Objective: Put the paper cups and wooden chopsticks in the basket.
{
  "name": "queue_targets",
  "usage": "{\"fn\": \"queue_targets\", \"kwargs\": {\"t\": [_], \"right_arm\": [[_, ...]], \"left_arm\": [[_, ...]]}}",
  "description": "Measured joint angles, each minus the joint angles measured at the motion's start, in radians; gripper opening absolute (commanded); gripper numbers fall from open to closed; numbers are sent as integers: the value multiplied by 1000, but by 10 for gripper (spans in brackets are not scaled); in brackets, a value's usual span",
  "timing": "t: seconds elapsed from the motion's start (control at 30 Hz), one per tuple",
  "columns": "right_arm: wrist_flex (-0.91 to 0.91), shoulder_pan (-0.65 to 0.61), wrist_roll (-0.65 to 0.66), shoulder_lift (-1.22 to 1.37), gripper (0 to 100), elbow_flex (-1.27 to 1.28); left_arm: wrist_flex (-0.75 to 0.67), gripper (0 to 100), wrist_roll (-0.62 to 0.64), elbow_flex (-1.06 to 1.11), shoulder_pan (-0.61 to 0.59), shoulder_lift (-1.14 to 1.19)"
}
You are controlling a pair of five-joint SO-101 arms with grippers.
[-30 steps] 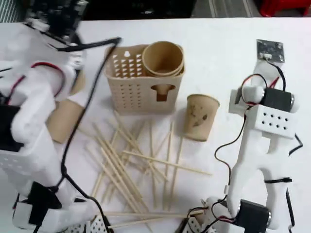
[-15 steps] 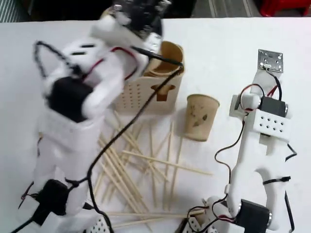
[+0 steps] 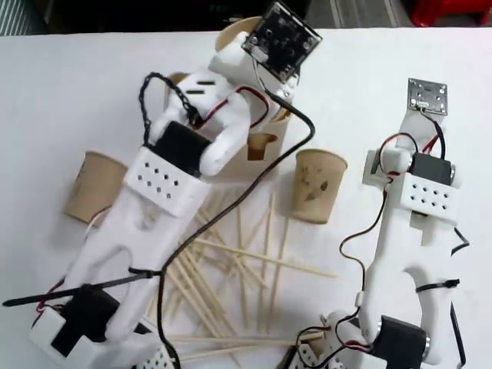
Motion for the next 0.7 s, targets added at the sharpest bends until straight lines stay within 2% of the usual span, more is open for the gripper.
{"fn": "queue_targets", "kwargs": {"t": [0.23,0.7], "right_arm": [[0,0,0,0,44,0],[0,0,0,0,44,0]], "left_arm": [[-46,28,-94,72,0,-9],[-38,28,-95,86,-74,-20]]}}
